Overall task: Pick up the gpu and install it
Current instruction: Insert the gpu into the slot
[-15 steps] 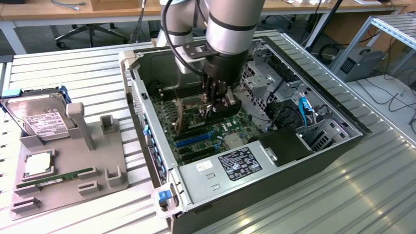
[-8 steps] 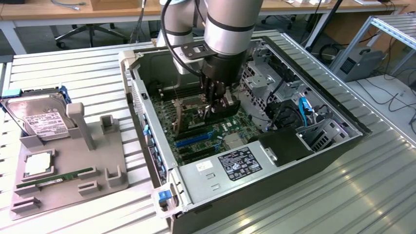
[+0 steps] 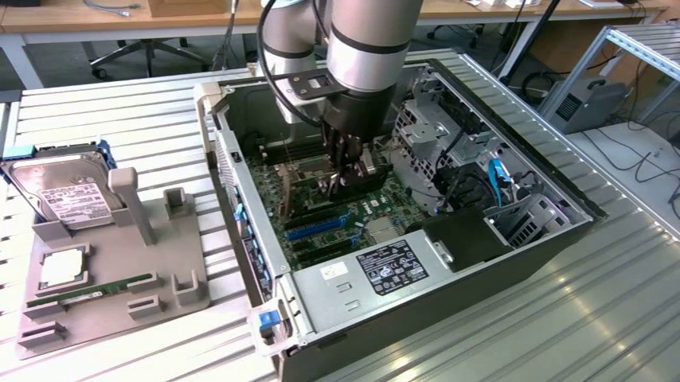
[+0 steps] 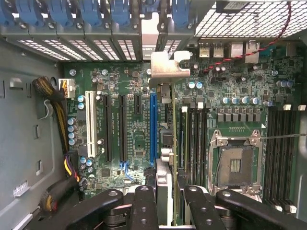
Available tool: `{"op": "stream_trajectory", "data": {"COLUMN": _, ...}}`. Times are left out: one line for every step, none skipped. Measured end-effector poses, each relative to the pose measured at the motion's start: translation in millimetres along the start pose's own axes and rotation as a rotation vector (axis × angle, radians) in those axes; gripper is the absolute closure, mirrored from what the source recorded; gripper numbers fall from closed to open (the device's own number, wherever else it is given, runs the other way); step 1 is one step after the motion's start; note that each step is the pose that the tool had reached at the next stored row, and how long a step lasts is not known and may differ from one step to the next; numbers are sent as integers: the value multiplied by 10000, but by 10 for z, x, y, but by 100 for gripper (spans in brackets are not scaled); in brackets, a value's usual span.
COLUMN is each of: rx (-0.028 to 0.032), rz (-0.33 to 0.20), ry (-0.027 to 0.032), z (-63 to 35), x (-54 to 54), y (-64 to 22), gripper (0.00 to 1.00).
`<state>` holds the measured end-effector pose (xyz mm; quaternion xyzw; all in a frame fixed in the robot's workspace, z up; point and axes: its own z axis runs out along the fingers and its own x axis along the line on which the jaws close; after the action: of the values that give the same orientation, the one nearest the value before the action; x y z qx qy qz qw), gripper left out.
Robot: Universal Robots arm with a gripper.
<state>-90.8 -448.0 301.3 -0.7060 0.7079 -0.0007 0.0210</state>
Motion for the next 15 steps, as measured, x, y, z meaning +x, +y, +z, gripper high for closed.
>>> {"op": "stream_trajectory", "data": {"rx": 0, "rz": 0, "ry": 1, "z": 2, "x": 0, "y": 7, "gripper": 73}}
{"op": "stream_trajectory", "data": {"rx": -1, "rz": -1, "ry": 3, "z": 3, "x": 1, "y": 12, "gripper": 73}}
{"op": "stream_trajectory", "data": {"rx": -1, "rz": 0, "ry": 2, "z": 6, "x": 1, "y": 16, "gripper": 73}}
{"op": "stream_trajectory", "data": {"rx": 0, "rz": -1, "ry": 2, "z": 9, "x": 1, "y": 21, "gripper": 73}}
{"op": "stream_trajectory", "data": {"rx": 0, "rz": 0, "ry": 2, "z": 12, "x": 1, "y": 27, "gripper": 73}}
{"op": "stream_trajectory", "data": {"rx": 0, "rz": 0, "ry": 2, "z": 14, "x": 1, "y": 32, "gripper": 73}}
{"op": "stream_trajectory", "data": {"rx": 0, "rz": -1, "ry": 4, "z": 17, "x": 1, "y": 40, "gripper": 73}}
{"op": "stream_trajectory", "data": {"rx": 0, "rz": -1, "ry": 4, "z": 19, "x": 2, "y": 42, "gripper": 73}}
{"op": "stream_trajectory", "data": {"rx": 1, "rz": -1, "ry": 2, "z": 22, "x": 3, "y": 46, "gripper": 73}}
{"op": "stream_trajectory", "data": {"rx": 0, "rz": -1, "ry": 3, "z": 24, "x": 4, "y": 47, "gripper": 73}}
{"op": "stream_trajectory", "data": {"rx": 0, "rz": -1, "ry": 2, "z": 25, "x": 5, "y": 49, "gripper": 73}}
{"op": "stream_trajectory", "data": {"rx": -1, "rz": 0, "ry": 4, "z": 27, "x": 6, "y": 50, "gripper": 73}}
{"op": "stream_trajectory", "data": {"rx": 0, "rz": 0, "ry": 3, "z": 29, "x": 7, "y": 52, "gripper": 73}}
{"op": "stream_trajectory", "data": {"rx": 0, "rz": -1, "ry": 3, "z": 31, "x": 8, "y": 53, "gripper": 73}}
{"op": "stream_trajectory", "data": {"rx": 0, "rz": 0, "ry": 2, "z": 32, "x": 9, "y": 56, "gripper": 73}}
